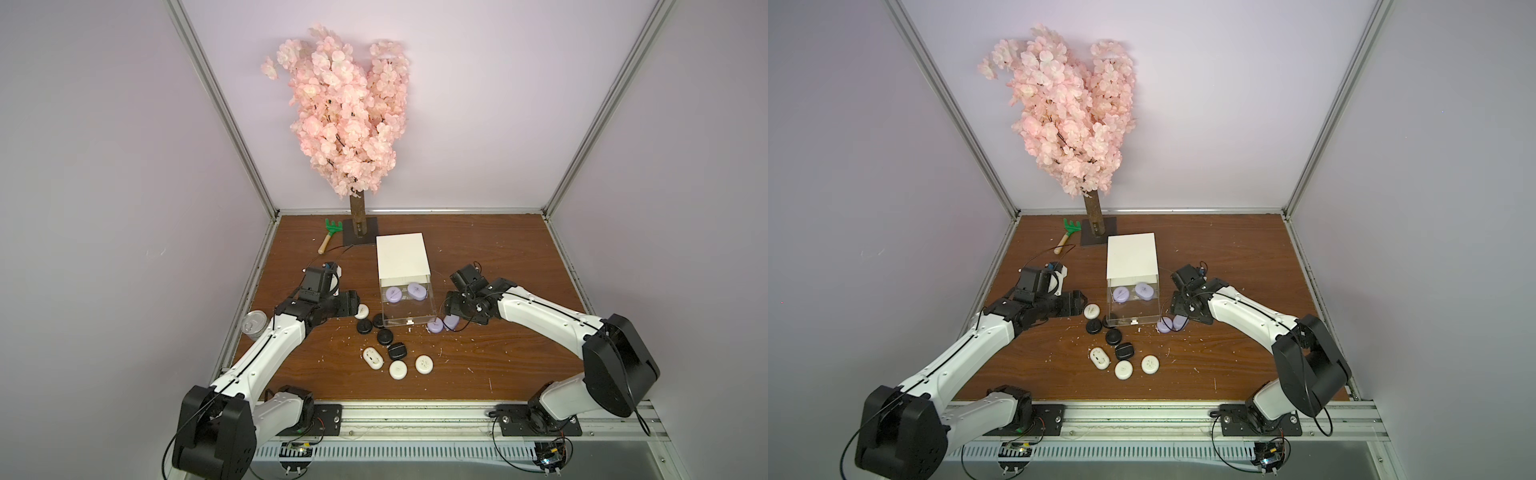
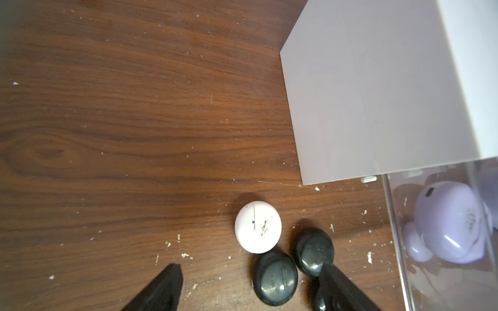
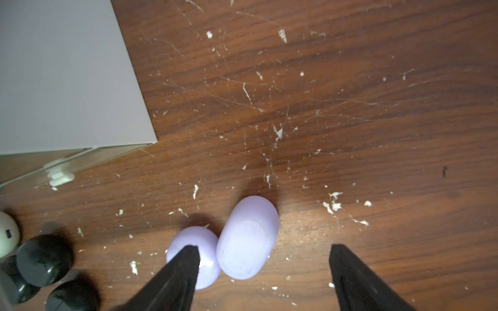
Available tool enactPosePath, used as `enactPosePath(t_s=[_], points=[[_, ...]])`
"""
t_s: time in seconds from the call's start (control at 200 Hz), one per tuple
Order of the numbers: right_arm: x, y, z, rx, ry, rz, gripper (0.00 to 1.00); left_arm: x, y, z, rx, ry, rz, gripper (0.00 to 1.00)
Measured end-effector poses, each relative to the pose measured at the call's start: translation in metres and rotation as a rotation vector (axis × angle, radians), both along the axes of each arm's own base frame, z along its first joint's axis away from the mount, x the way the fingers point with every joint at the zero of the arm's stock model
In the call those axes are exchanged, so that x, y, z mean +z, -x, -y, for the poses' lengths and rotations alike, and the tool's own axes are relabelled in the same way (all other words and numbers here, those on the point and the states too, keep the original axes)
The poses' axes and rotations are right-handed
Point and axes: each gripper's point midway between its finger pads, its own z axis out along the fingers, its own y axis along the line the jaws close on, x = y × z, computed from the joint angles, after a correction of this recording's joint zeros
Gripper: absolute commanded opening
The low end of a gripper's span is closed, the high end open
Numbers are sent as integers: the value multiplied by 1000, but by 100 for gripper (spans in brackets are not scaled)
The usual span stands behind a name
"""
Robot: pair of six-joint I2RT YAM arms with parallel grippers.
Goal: Put the bluetooth earphones in the drawer according to color
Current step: Pick up the Bluetooth earphone from the center of the board.
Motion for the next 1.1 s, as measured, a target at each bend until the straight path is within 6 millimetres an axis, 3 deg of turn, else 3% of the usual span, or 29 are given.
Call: enactPosePath(t_s=[0.45, 0.881, 1.101], points=[[-32, 2, -9, -5, -13, -92, 80, 0, 0, 0, 0, 0, 0, 84], [-49, 19, 0, 4, 5, -142, 54, 0, 0, 0, 1, -1, 1, 84], [-50, 20, 2, 14, 18, -144, 52, 0, 0, 0, 1, -1, 1, 84]])
